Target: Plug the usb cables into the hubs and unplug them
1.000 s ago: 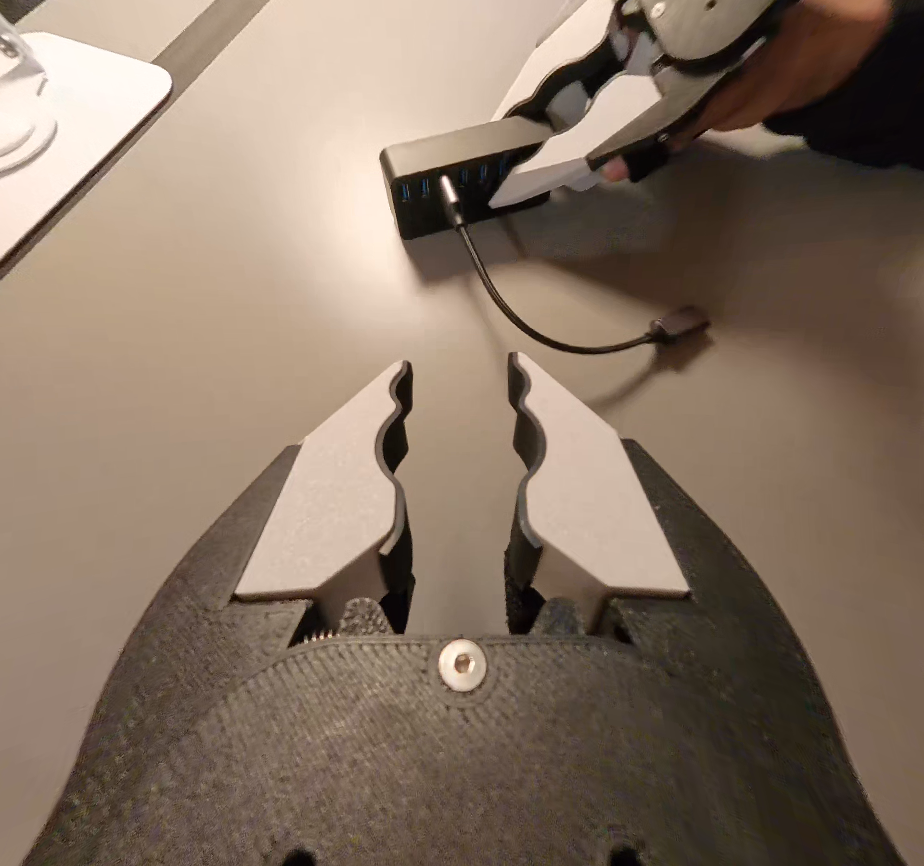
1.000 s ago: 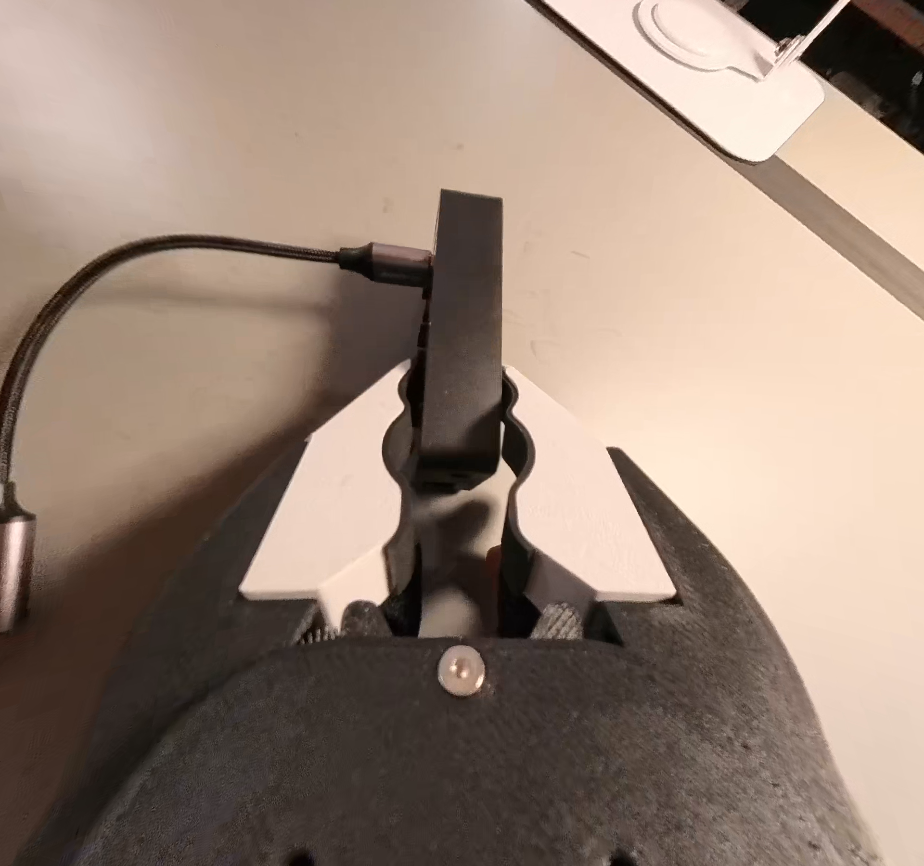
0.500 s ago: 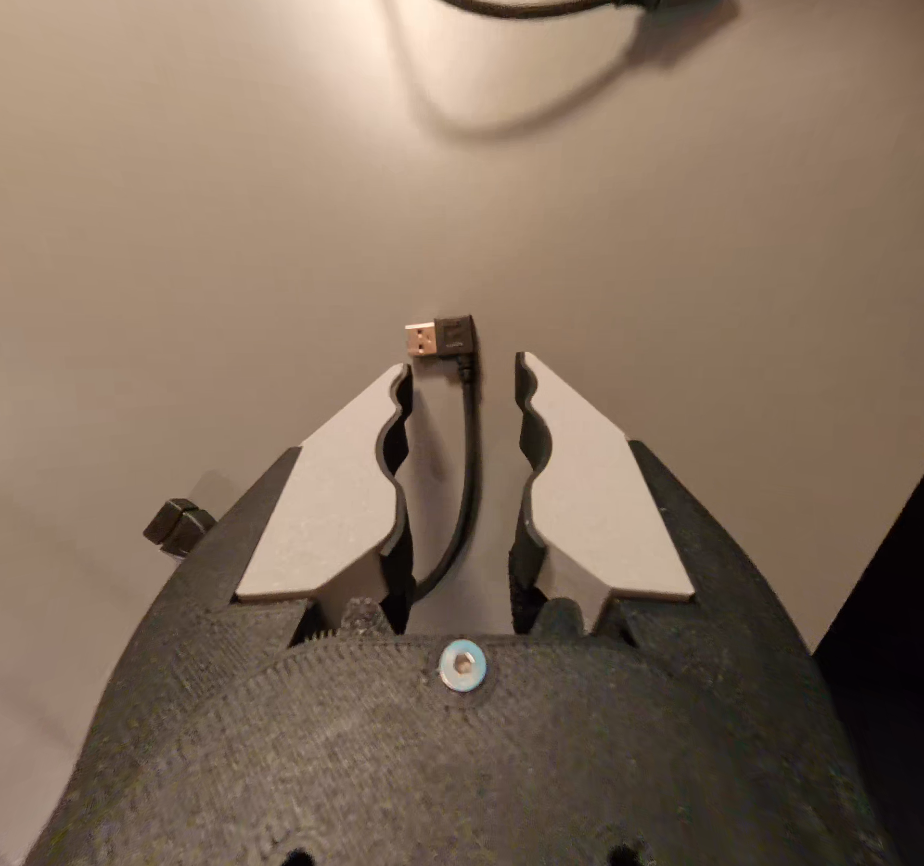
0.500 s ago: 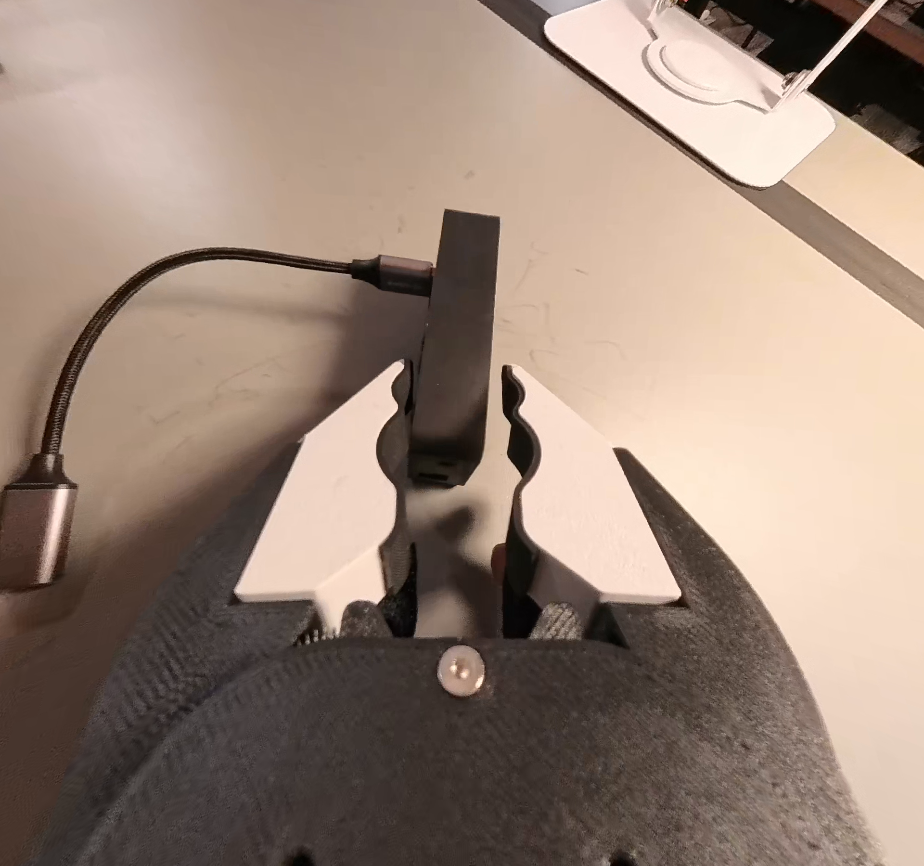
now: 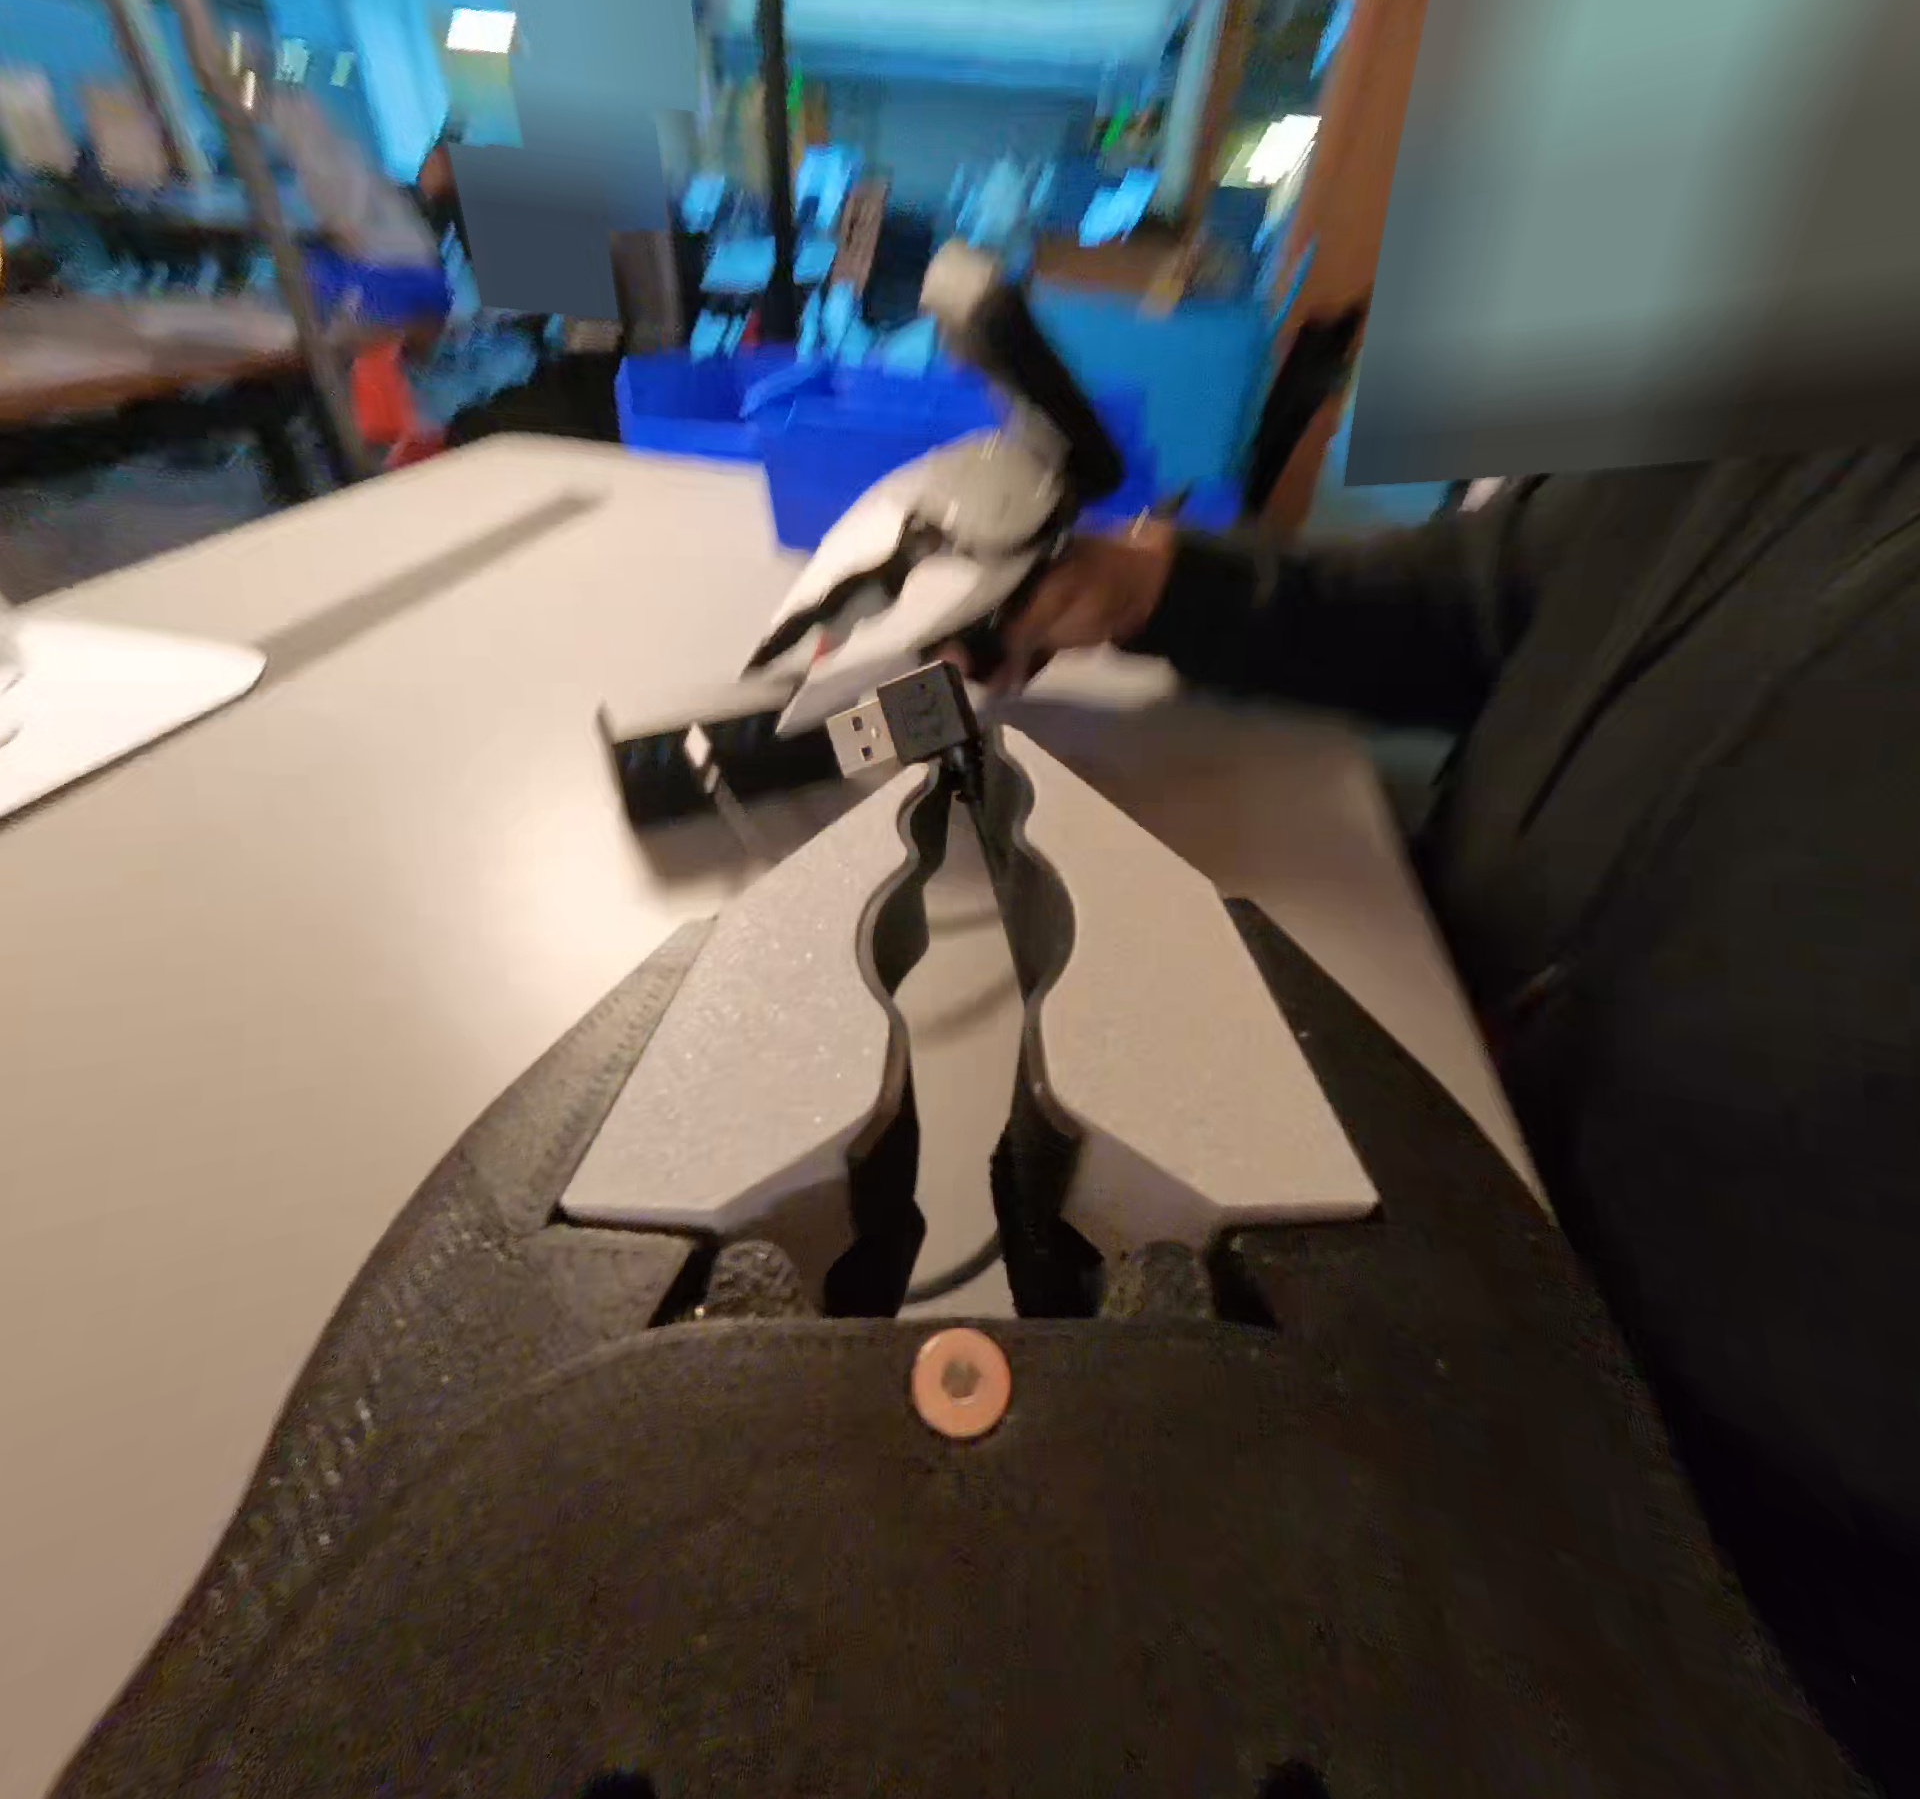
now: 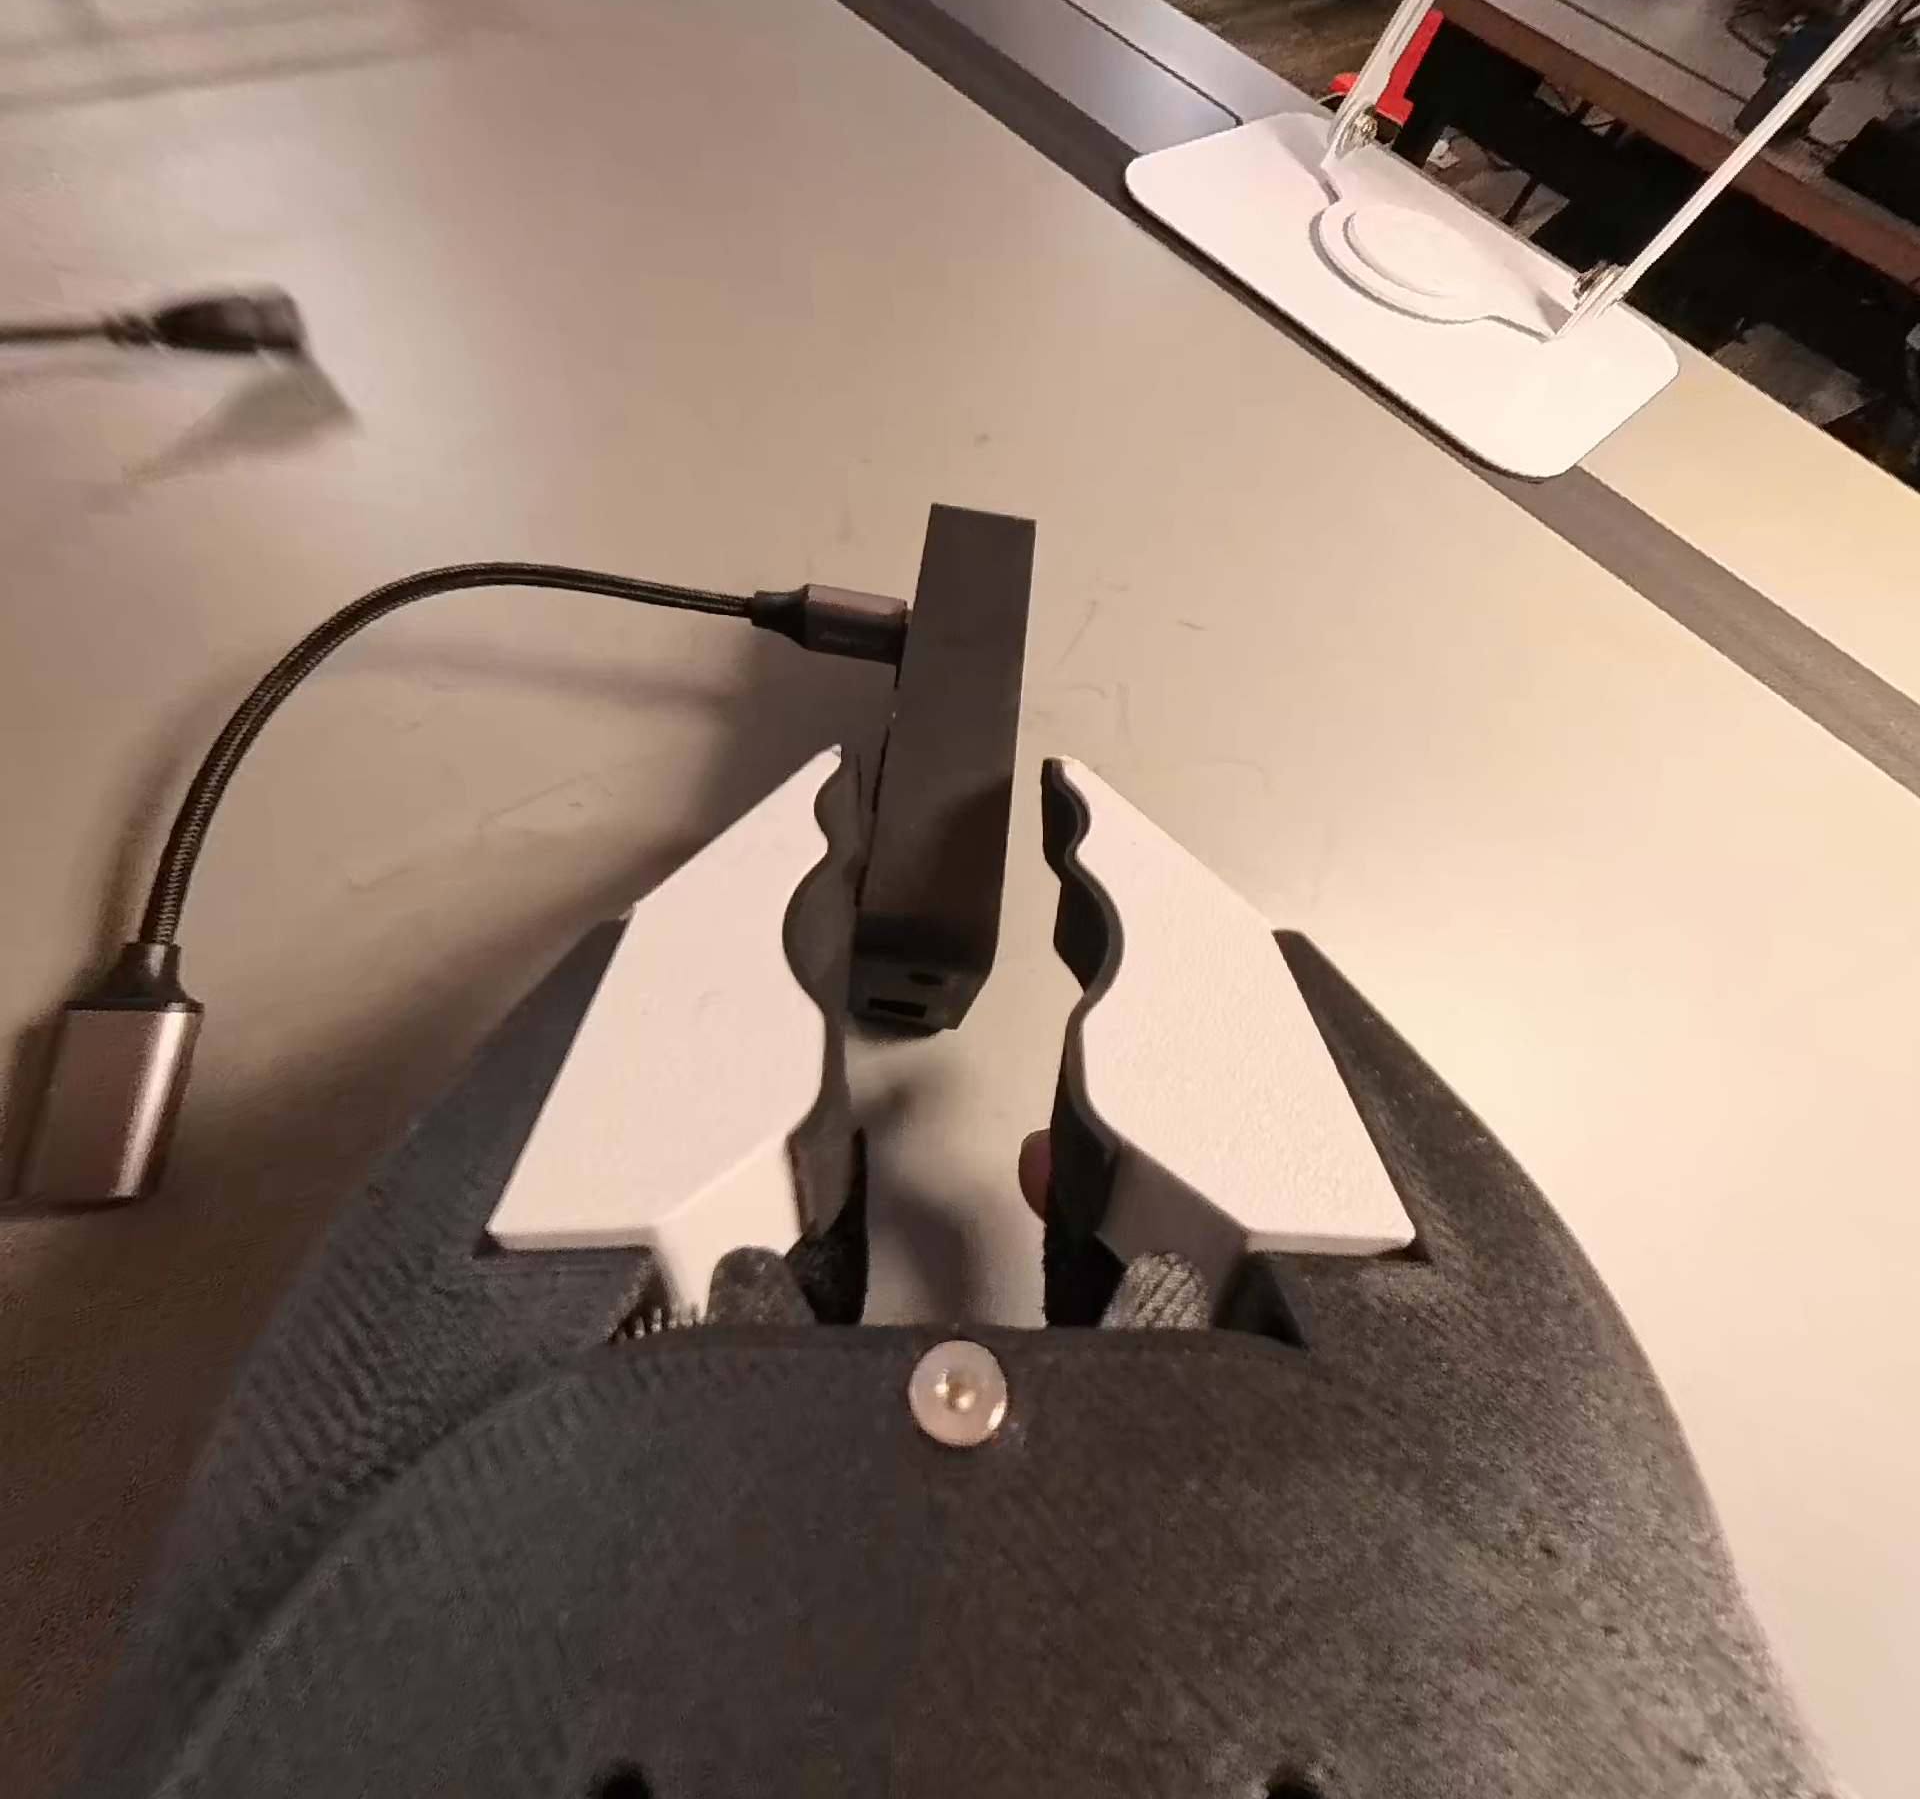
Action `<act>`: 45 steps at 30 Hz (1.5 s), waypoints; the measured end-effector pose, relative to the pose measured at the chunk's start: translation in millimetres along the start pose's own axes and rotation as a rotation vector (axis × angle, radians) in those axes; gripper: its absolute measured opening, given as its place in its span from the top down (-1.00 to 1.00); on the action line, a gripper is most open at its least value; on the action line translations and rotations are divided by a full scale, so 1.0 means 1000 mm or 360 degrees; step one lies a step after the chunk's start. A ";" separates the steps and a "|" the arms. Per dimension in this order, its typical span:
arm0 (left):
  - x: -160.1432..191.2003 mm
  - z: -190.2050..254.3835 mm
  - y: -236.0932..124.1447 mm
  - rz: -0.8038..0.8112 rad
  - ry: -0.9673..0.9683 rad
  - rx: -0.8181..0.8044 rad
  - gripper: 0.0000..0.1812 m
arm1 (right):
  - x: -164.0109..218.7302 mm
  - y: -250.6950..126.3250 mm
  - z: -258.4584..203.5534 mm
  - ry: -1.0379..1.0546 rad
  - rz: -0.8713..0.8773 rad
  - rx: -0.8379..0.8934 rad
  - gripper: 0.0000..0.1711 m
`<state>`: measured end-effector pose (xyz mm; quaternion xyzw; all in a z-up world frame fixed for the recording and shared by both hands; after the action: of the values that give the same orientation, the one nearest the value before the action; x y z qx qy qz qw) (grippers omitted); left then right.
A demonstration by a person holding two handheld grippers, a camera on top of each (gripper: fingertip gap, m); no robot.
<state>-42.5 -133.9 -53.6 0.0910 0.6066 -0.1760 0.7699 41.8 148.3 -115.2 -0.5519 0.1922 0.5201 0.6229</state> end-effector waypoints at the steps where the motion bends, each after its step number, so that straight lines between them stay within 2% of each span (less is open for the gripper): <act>1: -0.008 -0.002 -0.001 0.0110 -0.0043 0.0111 0.89 | -0.001 -0.001 0.000 -0.0006 0.0011 0.0004 0.59; 6: -0.031 -0.018 0.015 0.0387 -0.0275 0.0528 0.89 | -0.006 -0.005 0.002 -0.0009 0.0106 0.0004 0.58; 11: -0.047 -0.024 0.043 0.0469 -0.0373 0.0804 0.89 | -0.016 -0.014 0.005 0.0015 0.0292 -0.0008 0.58; 13: -0.050 -0.022 0.056 0.0457 -0.0374 0.0893 0.89 | -0.024 -0.023 0.003 0.0019 0.0460 -0.0041 0.59; 18: -0.050 -0.018 0.095 0.0351 -0.0412 0.1017 0.90 | -0.049 -0.052 -0.012 0.0125 0.1015 -0.0364 0.59; 25: -0.036 -0.009 0.142 0.0198 -0.0491 0.1162 0.90 | -0.058 -0.077 -0.019 0.0283 0.1385 -0.0837 0.58; 29: -0.027 -0.010 0.151 0.0180 -0.0547 0.1192 0.89 | -0.059 -0.082 -0.022 0.0271 0.1417 -0.0893 0.77; 32: -0.024 -0.016 0.147 0.0237 -0.0610 0.1172 0.88 | -0.060 -0.083 -0.022 0.0215 0.1369 -0.0802 0.83; 35: -0.023 -0.027 0.138 0.0290 -0.0605 0.0998 0.88 | -0.061 -0.081 -0.022 0.0160 0.1290 -0.0712 0.94; 37: -0.024 -0.030 0.131 0.0292 -0.0507 0.0864 0.86 | -0.061 -0.081 -0.024 0.0108 0.1269 -0.0689 0.95; 41: -0.034 -0.024 0.124 0.0235 -0.0238 0.0690 0.64 | -0.062 -0.079 -0.027 0.0055 0.1208 -0.0689 0.95; 45: -0.038 -0.010 0.127 -0.0003 0.0125 0.0548 0.64 | -0.060 -0.077 -0.030 0.0008 0.1136 -0.0695 0.95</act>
<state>-10.9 -7.6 -28.4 0.2277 0.5972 -0.2743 0.7185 94.4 107.2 -38.3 -0.5712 0.2581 0.7304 0.2714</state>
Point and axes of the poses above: each gripper's, where its closed fingertips meet, y out along the fingers, x out of its underside, z = x × y across the jaws, the point moved 8 cm from there along -y, back along the fingers, and after that the axes turned 10 degrees about -y, right-handed, at the moved point
